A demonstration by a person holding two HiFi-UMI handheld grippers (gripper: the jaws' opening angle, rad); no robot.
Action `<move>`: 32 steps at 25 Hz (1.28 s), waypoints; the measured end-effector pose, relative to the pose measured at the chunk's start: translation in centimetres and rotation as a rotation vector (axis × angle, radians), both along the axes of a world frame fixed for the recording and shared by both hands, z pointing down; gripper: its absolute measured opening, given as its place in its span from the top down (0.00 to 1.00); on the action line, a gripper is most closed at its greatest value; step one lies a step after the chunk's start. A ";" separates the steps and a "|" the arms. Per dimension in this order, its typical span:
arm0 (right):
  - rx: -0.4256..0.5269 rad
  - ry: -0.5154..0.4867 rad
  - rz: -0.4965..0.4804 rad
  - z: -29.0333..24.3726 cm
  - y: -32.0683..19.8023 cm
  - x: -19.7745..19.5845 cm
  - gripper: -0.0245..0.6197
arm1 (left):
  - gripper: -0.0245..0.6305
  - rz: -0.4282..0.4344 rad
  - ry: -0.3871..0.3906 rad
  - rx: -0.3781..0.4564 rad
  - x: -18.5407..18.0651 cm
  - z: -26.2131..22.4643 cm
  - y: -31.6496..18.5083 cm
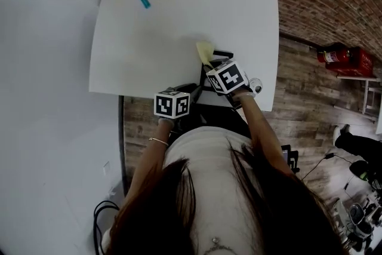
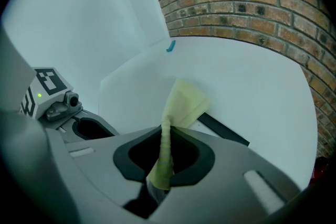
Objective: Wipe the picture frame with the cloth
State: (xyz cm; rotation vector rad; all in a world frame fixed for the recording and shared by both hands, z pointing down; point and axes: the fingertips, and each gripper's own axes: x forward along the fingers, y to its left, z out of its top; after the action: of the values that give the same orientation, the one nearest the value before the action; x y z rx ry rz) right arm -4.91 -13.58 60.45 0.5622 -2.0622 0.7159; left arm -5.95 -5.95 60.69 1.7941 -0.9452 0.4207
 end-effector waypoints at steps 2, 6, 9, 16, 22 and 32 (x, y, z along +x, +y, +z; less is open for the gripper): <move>0.000 0.001 0.007 0.0 -0.2 -0.1 0.90 | 0.83 0.000 0.002 -0.002 -0.1 0.0 0.0; 0.002 0.001 0.018 0.0 -0.5 -0.1 0.90 | 0.83 -0.001 0.009 -0.009 -0.1 0.0 0.0; 0.008 -0.003 0.026 -0.1 -1.0 -0.2 0.90 | 0.83 0.000 0.012 -0.012 -0.1 0.0 0.0; 0.027 -0.004 0.049 -0.2 -1.8 -0.4 0.90 | 0.83 0.003 0.017 -0.018 0.0 -0.1 0.0; 0.045 -0.005 0.078 -0.4 -2.9 -0.4 0.90 | 0.83 0.005 0.023 -0.022 0.1 0.0 -0.2; 0.041 -0.019 0.112 -0.5 -3.8 -0.7 0.90 | 0.84 0.010 0.048 -0.047 -0.1 -0.1 0.0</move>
State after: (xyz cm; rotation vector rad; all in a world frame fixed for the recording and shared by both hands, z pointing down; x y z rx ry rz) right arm -5.65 -17.34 59.98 0.7009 -2.0796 0.7472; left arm -6.02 -5.95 60.60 1.7594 -0.8864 0.4013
